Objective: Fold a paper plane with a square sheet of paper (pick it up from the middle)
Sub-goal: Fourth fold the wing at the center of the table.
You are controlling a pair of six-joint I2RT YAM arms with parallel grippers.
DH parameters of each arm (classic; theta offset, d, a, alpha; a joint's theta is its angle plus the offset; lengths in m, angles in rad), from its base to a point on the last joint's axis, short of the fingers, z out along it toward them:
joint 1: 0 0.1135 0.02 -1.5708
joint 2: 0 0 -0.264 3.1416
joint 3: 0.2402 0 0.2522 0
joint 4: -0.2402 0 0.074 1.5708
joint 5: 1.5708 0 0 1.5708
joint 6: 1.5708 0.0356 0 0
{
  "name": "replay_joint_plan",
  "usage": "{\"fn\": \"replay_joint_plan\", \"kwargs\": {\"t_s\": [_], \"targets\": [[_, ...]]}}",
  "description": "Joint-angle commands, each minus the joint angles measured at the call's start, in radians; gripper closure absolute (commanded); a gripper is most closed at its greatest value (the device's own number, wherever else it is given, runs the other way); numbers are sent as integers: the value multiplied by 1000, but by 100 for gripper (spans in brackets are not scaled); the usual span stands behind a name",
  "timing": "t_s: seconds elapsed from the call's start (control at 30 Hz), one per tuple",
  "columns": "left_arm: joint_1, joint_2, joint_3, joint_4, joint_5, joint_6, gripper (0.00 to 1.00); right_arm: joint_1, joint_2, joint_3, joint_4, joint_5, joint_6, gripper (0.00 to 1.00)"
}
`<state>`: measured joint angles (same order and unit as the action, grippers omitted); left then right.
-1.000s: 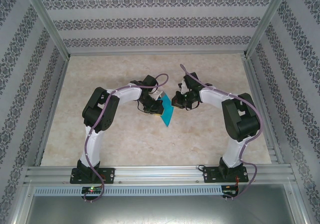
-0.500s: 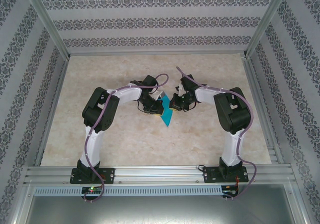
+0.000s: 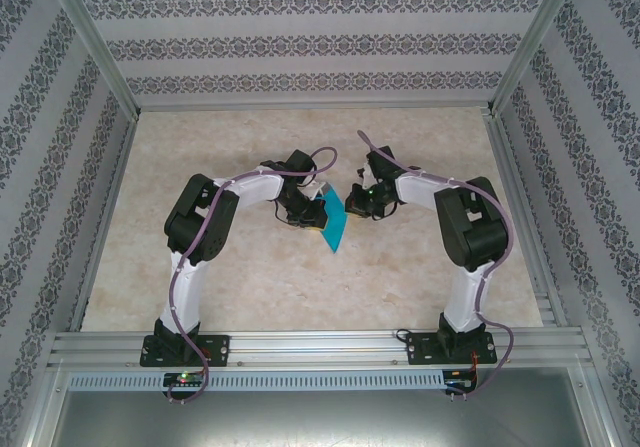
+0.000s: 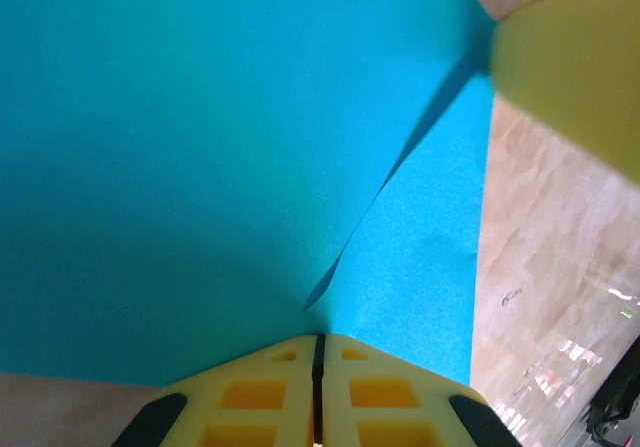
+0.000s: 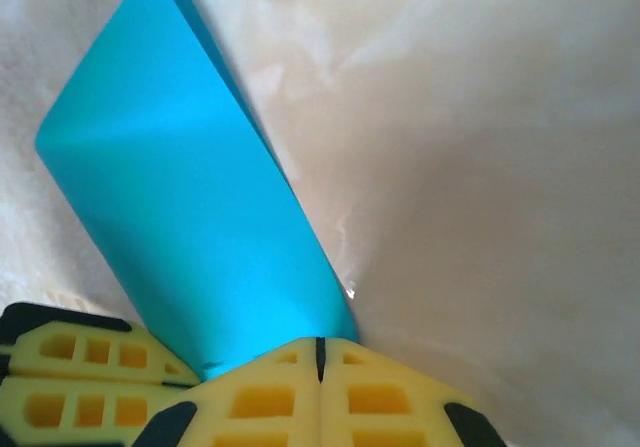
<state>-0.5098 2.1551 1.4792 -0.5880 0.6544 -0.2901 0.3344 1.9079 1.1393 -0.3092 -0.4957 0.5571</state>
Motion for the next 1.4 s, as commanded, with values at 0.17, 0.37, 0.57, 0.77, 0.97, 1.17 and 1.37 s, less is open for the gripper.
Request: {"fn": "replay_joint_plan", "kwargs": {"t_s": [0.17, 0.37, 0.57, 0.77, 0.97, 1.17, 1.37], "targets": [[0, 103, -60, -115, -210, 35, 90, 54, -132, -172, 150, -125, 125, 96], [0, 102, -61, -115, -208, 37, 90, 120, -132, -226, 193, -135, 169, 96], [1, 100, -60, -117, -208, 37, 90, 138, -121, -252, 219, -136, 183, 97], [1, 102, -56, -119, -208, 39, 90, 141, -108, -244, 159, -115, 142, 97], [1, 106, -54, -122, -209, 42, 90, 147, -110, -256, 142, -110, 132, 97], [0, 114, -48, -125, -207, 44, 90, 155, -119, -288, 117, -95, 117, 97], [0, 117, -47, -126, -205, 49, 90, 166, -168, -318, 93, -81, 116, 97]]}}
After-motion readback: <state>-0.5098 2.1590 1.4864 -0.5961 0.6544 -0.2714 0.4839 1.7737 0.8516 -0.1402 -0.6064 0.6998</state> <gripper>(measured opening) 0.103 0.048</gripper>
